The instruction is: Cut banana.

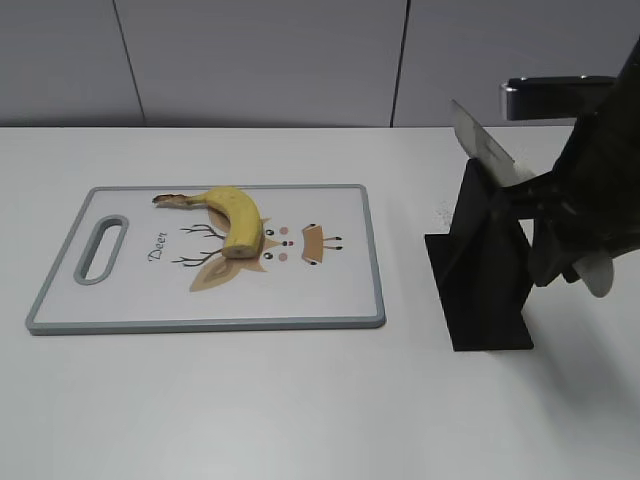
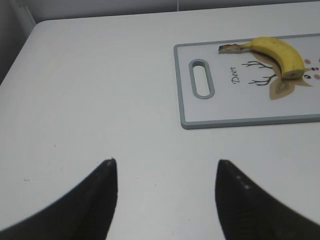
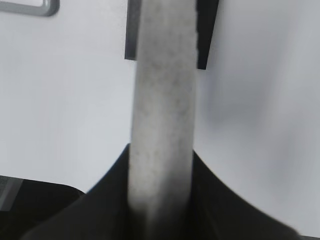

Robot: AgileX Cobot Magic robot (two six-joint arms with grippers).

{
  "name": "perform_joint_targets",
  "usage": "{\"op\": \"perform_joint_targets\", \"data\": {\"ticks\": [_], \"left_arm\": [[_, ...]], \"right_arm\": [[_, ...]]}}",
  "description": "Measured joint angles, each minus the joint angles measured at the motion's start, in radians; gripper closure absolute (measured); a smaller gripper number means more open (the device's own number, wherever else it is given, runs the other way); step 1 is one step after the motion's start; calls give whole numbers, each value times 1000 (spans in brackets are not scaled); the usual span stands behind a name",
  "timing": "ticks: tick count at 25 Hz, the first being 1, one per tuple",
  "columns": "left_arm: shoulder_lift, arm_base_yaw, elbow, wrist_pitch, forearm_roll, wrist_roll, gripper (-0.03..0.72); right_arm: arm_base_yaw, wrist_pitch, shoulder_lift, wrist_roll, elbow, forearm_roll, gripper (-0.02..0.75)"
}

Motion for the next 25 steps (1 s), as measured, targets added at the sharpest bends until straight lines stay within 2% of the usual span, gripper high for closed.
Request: {"op": "perform_joint_targets", "data": {"ticks": [25], "left_arm": [[0,0,0,0,0,0,97]], "right_arm": [[1,-34,-241,-2,0,-73,559]]}}
